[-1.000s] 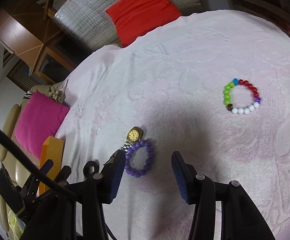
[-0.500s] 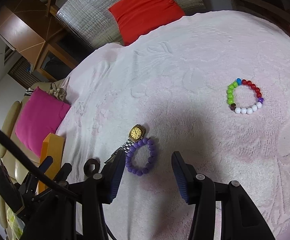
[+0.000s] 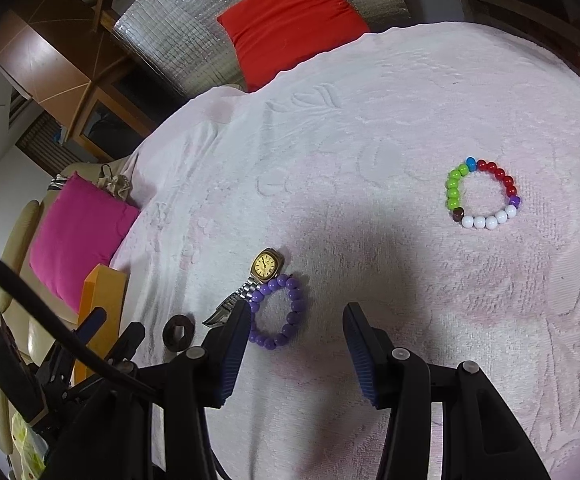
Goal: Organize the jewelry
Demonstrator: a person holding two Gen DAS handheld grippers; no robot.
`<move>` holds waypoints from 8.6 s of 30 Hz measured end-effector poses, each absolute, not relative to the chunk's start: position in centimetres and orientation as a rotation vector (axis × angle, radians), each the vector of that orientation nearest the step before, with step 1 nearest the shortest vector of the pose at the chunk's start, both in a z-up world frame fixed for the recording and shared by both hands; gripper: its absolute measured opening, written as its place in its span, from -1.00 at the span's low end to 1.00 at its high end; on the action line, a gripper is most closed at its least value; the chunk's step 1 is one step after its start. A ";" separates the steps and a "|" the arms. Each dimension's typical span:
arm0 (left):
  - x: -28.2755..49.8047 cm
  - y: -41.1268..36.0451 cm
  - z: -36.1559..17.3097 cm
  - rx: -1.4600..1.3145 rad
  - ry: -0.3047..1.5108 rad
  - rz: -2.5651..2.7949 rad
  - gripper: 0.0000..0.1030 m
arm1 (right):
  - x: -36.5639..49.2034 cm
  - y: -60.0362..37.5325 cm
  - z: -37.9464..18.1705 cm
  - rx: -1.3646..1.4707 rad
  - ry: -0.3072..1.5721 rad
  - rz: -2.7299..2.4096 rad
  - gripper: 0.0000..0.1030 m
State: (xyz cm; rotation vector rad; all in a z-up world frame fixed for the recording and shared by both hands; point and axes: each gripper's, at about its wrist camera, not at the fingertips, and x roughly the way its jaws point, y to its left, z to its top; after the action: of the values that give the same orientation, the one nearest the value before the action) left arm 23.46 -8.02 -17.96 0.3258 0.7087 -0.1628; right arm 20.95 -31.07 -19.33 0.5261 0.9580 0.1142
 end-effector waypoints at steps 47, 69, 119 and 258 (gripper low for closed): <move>24.7 -11.8 -19.1 0.350 0.723 -0.278 0.51 | 20.9 -33.2 -21.3 0.404 1.031 -0.012 -0.76; 28.7 -15.7 -22.9 0.249 0.942 -0.508 -0.30 | 21.6 -34.3 -21.1 0.505 1.021 0.016 -0.70; 24.8 -14.9 -19.3 0.206 0.873 -0.613 -0.94 | 19.4 -34.8 -19.2 0.420 0.968 0.014 -0.79; 20.1 8.3 -18.1 0.220 0.818 -0.343 0.21 | 20.2 -16.8 -13.5 0.373 0.818 0.380 -0.79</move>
State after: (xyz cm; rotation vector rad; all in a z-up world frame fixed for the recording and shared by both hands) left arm 20.12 8.33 -18.09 0.2204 0.8179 -0.3426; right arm 20.21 -16.84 -13.49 0.3728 0.8178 0.3804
